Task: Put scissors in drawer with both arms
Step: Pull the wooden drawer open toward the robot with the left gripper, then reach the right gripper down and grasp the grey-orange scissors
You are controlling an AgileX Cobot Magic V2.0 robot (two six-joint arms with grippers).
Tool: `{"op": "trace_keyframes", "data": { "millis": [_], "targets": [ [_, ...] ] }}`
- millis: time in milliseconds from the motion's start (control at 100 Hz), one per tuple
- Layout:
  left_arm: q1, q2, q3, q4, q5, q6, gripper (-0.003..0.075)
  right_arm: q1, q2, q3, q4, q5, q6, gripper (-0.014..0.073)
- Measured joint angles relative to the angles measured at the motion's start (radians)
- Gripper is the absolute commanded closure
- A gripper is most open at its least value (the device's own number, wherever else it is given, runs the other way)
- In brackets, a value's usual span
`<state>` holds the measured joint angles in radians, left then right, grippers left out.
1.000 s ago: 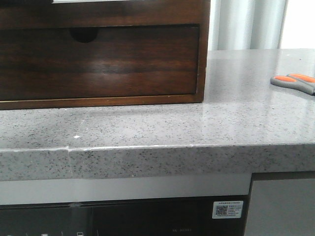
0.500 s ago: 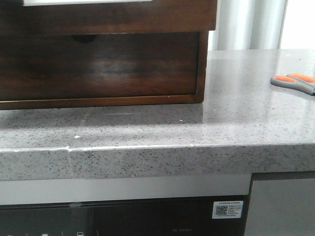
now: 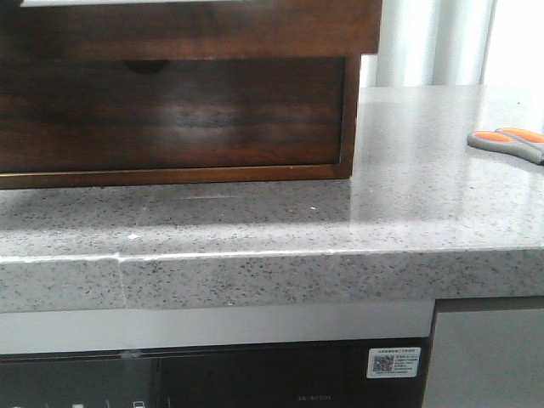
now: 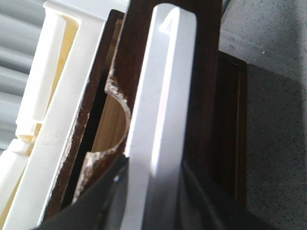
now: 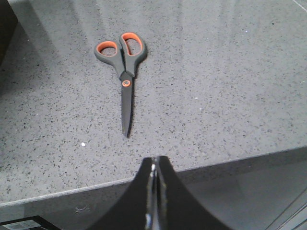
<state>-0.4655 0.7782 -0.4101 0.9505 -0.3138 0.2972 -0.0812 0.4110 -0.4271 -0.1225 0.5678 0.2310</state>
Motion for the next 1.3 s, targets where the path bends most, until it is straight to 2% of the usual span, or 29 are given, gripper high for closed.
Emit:
{"op": "trace_keyframes", "data": {
  "millis": [200,420,590,850,930,1130,1300],
  "targets": [
    [0.0,-0.006,0.008,-0.002,-0.007,-0.019,0.0404,0.0,0.002,0.0,0.0,0.0,0.0,0.0699],
    [0.0,-0.008,0.057,-0.002,-0.107,-0.037,0.0404,0.0,0.013,0.0,0.007,0.002,0.0,0.0699],
    [0.0,-0.055,0.067,-0.004,-0.131,-0.09,0.0404,0.0,0.026,0.0,0.017,0.007,-0.003,0.0699],
    [0.0,-0.217,0.067,-0.14,-0.138,-0.192,0.0404,0.032,0.104,-0.008,0.123,0.03,-0.135,0.0694],
    [0.0,-0.266,0.067,-0.225,-0.138,-0.202,0.0404,0.052,0.158,-0.03,0.123,0.038,-0.152,0.0641],
    [0.0,-0.34,0.067,-0.351,-0.136,-0.209,0.0404,0.069,0.365,-0.163,0.123,0.042,-0.158,0.0417],
    [0.0,-0.351,0.067,-0.367,-0.13,-0.209,0.0404,0.07,0.593,-0.344,0.123,0.122,-0.161,0.0401]
  ]
}}
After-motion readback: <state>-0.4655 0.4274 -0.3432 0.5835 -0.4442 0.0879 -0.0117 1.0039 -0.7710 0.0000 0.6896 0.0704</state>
